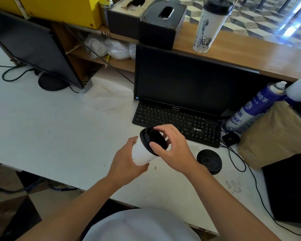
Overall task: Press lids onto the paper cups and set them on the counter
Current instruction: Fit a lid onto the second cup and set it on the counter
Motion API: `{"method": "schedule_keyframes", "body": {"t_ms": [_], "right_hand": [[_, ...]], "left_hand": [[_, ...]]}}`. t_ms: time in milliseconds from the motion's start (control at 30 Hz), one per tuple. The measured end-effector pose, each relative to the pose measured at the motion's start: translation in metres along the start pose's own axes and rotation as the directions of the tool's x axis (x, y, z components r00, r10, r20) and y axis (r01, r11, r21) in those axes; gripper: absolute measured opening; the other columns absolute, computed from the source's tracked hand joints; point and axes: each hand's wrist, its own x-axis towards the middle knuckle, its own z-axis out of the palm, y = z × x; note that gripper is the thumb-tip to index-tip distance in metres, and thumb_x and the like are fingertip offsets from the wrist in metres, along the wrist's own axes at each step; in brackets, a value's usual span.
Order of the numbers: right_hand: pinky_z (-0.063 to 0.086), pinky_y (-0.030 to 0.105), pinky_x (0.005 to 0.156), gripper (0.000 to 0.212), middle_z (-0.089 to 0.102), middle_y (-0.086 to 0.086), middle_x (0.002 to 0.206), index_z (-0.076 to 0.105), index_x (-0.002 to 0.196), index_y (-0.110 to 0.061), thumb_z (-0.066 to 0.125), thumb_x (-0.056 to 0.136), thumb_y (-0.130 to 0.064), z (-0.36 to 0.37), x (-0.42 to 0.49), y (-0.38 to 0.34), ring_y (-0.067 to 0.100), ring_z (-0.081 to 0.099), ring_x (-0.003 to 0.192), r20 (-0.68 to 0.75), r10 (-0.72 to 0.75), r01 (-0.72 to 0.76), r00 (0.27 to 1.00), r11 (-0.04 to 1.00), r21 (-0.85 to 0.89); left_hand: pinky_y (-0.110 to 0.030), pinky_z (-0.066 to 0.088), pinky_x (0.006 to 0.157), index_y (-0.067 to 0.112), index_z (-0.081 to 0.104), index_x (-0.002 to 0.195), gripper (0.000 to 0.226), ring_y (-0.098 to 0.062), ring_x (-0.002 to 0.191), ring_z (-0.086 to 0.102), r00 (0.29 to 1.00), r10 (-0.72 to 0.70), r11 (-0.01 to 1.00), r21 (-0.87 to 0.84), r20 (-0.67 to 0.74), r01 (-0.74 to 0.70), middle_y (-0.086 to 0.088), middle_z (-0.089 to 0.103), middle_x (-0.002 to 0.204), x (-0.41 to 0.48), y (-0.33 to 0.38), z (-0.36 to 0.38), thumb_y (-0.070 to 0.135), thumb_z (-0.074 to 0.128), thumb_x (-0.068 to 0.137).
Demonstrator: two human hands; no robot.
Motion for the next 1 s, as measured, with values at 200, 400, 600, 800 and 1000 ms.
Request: {"method": "schedule_keyframes", "body": {"t_ms": [200,400,600,800,1000], "right_hand": [[0.044,0.018,0.092,0.063,0.052,-0.013,0.123,0.057,0.133,-0.024,0.061,0.080,-0.059,0.007,-0.003,-0.019,0.006,0.050,0.113,-0.013,0.110,-0.110,0.994,0.993,-0.033],[0.052,0.021,0.080,0.063,0.040,-0.012,0.108,0.058,0.122,-0.025,0.056,0.076,-0.067,0.020,-0.012,-0.053,0.007,0.051,0.096,-0.150,0.138,-0.159,0.979,0.978,-0.136],[0.050,0.020,0.080,0.054,0.040,-0.011,0.106,0.059,0.118,-0.021,0.067,0.079,-0.058,0.015,-0.009,-0.056,0.008,0.051,0.097,-0.080,0.106,-0.115,0.991,0.986,-0.122],[0.050,0.024,0.083,0.053,0.044,-0.006,0.106,0.065,0.109,-0.012,0.074,0.074,-0.051,0.010,-0.001,-0.047,0.014,0.050,0.100,-0.033,0.064,-0.068,0.997,0.986,-0.155],[0.048,0.022,0.094,0.054,0.044,-0.012,0.122,0.062,0.128,-0.023,0.078,0.078,-0.033,-0.025,0.011,-0.040,0.013,0.045,0.118,0.343,-0.007,0.039,0.939,0.996,-0.084]], "left_hand": [[-0.013,0.047,0.072,0.046,0.042,0.118,0.071,-0.008,0.094,0.062,0.986,0.076,0.995,0.071,-0.151,-0.066,0.021,0.058,0.104,-0.001,-0.006,0.005,0.025,0.087,0.069],[-0.028,0.054,0.085,0.050,0.043,0.123,0.075,-0.013,0.101,0.062,0.947,0.134,0.991,0.048,-0.291,-0.126,0.013,0.062,0.112,0.001,-0.006,0.003,0.029,0.090,0.069],[-0.017,0.051,0.085,0.046,0.043,0.125,0.078,-0.002,0.099,0.061,0.948,0.184,0.983,0.067,-0.260,-0.172,0.024,0.058,0.110,-0.002,-0.006,-0.005,0.025,0.092,0.067],[-0.012,0.053,0.070,0.041,0.049,0.119,0.074,0.001,0.094,0.065,0.999,0.005,0.996,-0.087,-0.036,-0.008,0.018,0.067,0.102,-0.002,-0.010,-0.005,0.016,0.089,0.062],[-0.043,0.062,0.081,0.046,0.051,0.123,0.080,-0.014,0.102,0.067,0.977,-0.019,0.994,-0.099,0.210,0.041,0.012,0.069,0.109,0.003,-0.009,-0.016,0.018,0.088,0.058]]}}
